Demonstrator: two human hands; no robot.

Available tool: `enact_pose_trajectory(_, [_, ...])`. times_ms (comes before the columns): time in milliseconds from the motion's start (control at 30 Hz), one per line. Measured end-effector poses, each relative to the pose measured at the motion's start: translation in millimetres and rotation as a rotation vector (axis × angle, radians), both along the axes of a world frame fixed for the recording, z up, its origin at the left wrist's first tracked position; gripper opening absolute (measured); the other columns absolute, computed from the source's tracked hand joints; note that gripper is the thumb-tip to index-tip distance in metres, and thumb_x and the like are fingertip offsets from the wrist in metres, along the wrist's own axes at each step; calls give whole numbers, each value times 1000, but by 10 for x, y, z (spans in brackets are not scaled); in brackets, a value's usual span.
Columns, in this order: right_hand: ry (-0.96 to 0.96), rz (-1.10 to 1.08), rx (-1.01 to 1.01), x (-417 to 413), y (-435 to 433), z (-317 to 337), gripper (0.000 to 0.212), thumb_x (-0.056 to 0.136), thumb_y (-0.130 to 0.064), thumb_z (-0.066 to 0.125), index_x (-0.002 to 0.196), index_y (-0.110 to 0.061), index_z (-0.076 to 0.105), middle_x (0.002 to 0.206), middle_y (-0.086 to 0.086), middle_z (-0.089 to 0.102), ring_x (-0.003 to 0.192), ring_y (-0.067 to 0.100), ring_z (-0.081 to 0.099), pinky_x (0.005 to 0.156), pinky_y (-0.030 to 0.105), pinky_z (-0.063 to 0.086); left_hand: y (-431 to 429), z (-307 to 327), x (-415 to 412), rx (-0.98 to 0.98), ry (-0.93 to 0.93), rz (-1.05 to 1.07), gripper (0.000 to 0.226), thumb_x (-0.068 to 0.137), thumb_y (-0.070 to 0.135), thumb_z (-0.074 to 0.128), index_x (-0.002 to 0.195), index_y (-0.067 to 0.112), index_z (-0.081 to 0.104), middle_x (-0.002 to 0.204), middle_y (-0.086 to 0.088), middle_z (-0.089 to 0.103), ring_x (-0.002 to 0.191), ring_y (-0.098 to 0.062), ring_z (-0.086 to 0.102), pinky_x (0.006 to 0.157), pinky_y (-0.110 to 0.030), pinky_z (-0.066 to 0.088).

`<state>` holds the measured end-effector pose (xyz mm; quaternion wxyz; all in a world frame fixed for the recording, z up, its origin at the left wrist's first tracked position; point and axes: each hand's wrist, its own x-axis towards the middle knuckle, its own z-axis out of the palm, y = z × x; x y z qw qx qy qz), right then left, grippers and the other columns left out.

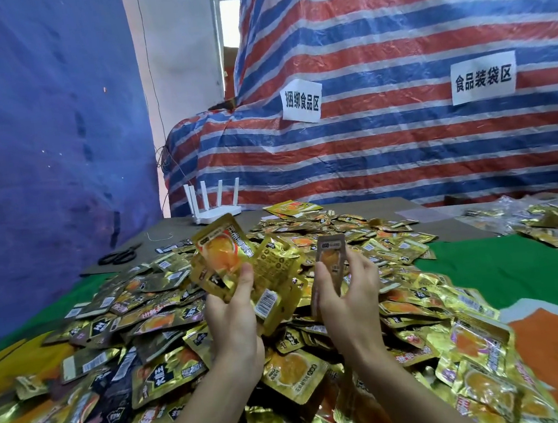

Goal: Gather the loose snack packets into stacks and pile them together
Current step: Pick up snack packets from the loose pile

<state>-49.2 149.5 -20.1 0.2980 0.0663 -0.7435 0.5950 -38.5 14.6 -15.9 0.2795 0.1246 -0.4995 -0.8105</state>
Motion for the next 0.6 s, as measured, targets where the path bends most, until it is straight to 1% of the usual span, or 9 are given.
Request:
enact_pose_trajectory(67, [32,-10,120,54,-73,-13,77,86,-69,53,146,-22,43,143,-4,33,137,10,26,115,32,31,18,5,18,44,-4,-17,50,71,59,81,96,26,52,121,-5,63,123,-33,55,107,-60,40])
enact_pose_trajectory(133, [18,-4,231,58,-159,-48,102,83,-78,47,161,-20,15,160,-7,18,147,4,10,120,28,14,65,-3,21,72,28,-53,41,78,45,83,99,22,55,112,-4,67,111,-26,65,93,-49,54])
enact_pose_trajectory(200, [-8,28,287,49,-217,-77,106,87,-78,44,161,-22,-5,169,-5,2,152,6,-1,122,28,3,122,-15,33,54,51,-117,37,82,39,79,104,17,58,110,-3,69,104,-20,69,82,-38,58])
enact_pose_trajectory(300, [-32,-21,376,-10,-174,-67,104,84,-83,27,160,-24,-13,170,2,-2,155,16,-3,126,35,0,155,-45,41,45,35,-277,36,85,38,74,109,17,58,120,-8,69,116,-26,65,100,-50,50])
enact_pose_trajectory(367, [-75,-137,551,-35,-89,-43,106,80,-84,8,162,-16,5,169,9,-1,155,23,-5,125,41,-4,125,-45,47,7,43,-391,38,79,31,75,109,13,60,114,-13,73,109,-29,70,93,-48,55])
enact_pose_trajectory(400, [-108,-166,637,-48,-43,-21,110,79,-82,0,158,-11,25,169,12,3,155,26,-6,125,43,-6,98,-41,42,-74,44,-432,40,76,26,76,110,10,62,111,-14,75,103,-29,72,84,-43,58])
enact_pose_trajectory(467, [-89,-134,714,-71,29,10,108,81,-78,-3,133,-7,59,163,12,28,155,28,-1,126,46,-3,16,8,32,-244,55,-479,34,78,13,75,110,4,66,105,-18,75,94,-30,74,72,-37,60])
enact_pose_trajectory(533, [18,4,613,-78,60,25,84,93,-71,10,119,-14,67,141,5,56,149,27,22,123,47,16,-83,95,17,-344,58,-520,33,74,7,76,107,2,69,101,-22,75,91,-37,74,72,-41,61])
enact_pose_trajectory(600, [83,207,407,-52,56,26,53,103,-58,31,117,-19,64,116,-2,65,123,19,53,105,47,43,-164,182,6,-455,71,-537,43,61,5,83,103,3,70,98,-21,75,89,-38,73,74,-43,61])
